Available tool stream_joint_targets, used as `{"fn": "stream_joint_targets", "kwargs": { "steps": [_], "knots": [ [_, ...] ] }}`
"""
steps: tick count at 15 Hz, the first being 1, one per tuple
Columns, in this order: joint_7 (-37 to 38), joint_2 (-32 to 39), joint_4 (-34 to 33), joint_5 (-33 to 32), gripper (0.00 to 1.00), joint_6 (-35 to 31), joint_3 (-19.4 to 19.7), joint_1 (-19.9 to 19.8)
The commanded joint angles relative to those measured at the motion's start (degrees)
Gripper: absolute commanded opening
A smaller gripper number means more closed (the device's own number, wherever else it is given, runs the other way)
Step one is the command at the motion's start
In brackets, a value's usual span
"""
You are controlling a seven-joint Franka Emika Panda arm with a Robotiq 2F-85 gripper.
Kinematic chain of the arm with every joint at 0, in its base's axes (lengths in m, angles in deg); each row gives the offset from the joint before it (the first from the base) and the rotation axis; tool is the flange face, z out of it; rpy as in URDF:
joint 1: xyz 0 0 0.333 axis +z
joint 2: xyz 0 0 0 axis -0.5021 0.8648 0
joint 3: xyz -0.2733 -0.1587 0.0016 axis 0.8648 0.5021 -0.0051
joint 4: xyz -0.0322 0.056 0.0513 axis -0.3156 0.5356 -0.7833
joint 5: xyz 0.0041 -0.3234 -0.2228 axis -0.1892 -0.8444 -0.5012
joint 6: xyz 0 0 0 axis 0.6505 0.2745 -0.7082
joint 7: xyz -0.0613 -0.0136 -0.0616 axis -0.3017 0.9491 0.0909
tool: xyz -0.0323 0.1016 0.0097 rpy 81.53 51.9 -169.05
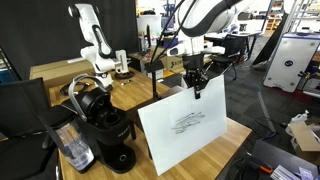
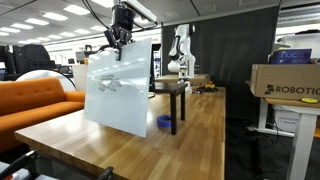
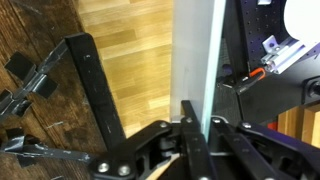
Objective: Put the whiteboard on the wooden stand
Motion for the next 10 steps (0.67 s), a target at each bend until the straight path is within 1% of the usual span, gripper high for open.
{"fn": "stream_joint_targets", "kwargs": {
  "steps": [1,5,10],
  "knots": [
    [-0.17,-2.04,-3.17,-0.13,0.01,7.52,0.29,0.57],
    [-0.49,-1.74,-7.23,0.12,0.01,13.49,0.5,0.75],
    [-0.07,-0.33,-13.45,0.4,0.01,16.93,0.65,0.63]
  ]
}}
